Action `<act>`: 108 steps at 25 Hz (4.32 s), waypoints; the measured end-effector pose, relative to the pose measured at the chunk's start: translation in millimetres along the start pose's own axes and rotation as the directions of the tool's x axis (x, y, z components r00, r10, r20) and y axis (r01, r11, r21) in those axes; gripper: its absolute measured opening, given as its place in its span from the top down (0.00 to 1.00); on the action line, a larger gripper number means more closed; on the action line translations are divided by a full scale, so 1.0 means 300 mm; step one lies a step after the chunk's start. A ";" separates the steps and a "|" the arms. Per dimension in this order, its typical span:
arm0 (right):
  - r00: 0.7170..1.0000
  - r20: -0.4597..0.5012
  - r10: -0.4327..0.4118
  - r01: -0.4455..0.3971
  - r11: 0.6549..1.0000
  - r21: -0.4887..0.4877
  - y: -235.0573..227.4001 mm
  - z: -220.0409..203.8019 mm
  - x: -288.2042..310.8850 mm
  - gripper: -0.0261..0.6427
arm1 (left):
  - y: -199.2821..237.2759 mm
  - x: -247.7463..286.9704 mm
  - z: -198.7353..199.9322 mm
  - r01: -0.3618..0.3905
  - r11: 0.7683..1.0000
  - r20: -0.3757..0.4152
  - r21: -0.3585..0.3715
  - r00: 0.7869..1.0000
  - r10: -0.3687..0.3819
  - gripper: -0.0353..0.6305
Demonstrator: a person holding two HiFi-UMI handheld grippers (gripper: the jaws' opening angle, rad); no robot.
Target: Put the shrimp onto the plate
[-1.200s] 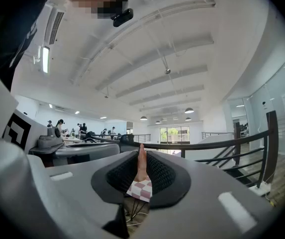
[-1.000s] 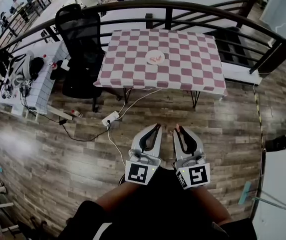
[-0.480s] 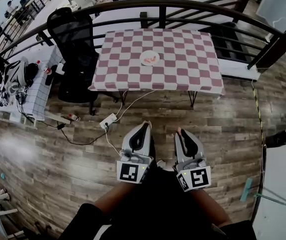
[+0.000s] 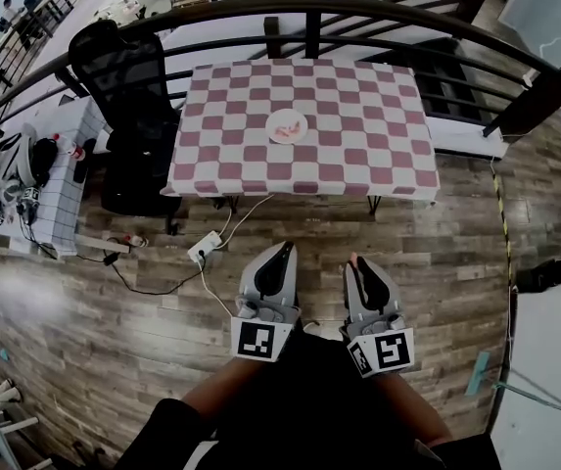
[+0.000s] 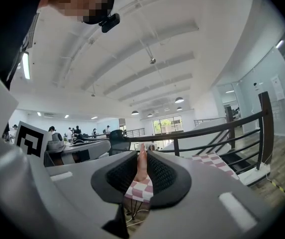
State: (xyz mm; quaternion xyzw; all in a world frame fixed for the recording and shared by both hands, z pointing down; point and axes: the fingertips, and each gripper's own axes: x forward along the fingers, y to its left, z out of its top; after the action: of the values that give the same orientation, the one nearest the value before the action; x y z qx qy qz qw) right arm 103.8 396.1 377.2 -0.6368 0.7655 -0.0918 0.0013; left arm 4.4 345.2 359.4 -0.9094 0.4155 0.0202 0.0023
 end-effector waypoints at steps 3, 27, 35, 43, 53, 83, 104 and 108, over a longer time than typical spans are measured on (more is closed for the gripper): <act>1.000 -0.005 0.021 -0.021 1.000 -0.021 -0.014 0.024 0.144 0.87 | 0.057 0.089 -0.003 0.011 1.000 -0.011 0.006 1.000 -0.011 0.94; 0.994 -0.094 0.046 -0.051 0.997 -0.054 -0.035 0.155 0.992 0.88 | 0.635 0.628 -0.042 0.037 0.999 -0.046 -0.037 0.998 -0.039 0.94; 0.994 -0.098 0.038 -0.044 0.998 -0.052 0.011 0.139 1.123 0.88 | 0.792 0.675 -0.058 0.018 0.996 -0.044 -0.090 0.999 -0.022 0.94; 0.995 -0.104 0.007 -0.016 0.997 -0.080 0.006 0.140 1.141 0.88 | 0.853 0.669 -0.050 -0.004 0.995 -0.025 -0.097 1.000 0.001 0.94; 0.989 -0.140 0.054 -0.064 0.996 -0.068 0.035 0.085 1.216 0.88 | 0.910 0.646 -0.086 -0.044 0.993 -0.042 -0.114 0.998 0.039 0.94; 0.961 -0.259 0.097 -0.105 0.994 -0.018 -0.200 -0.006 1.537 0.88 | 1.003 1.015 -0.201 -0.063 0.991 -0.103 -0.118 0.993 0.051 0.94; 0.903 -0.401 0.152 -0.149 0.988 0.039 -0.401 -0.183 1.719 0.88 | 1.016 1.280 -0.329 -0.104 0.990 -0.180 -0.093 0.980 0.086 0.94; 0.881 -0.439 0.176 -0.177 0.983 0.039 -0.409 -0.236 1.750 0.87 | 1.033 1.292 -0.345 -0.124 0.988 -0.191 -0.087 0.976 0.106 0.94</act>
State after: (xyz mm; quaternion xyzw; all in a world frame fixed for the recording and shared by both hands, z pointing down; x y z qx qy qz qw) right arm 116.0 -127.2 524.6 -0.5271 0.8009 -0.2319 -0.1644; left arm 27.2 -152.8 451.6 -0.8807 0.4643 -0.0440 -0.0826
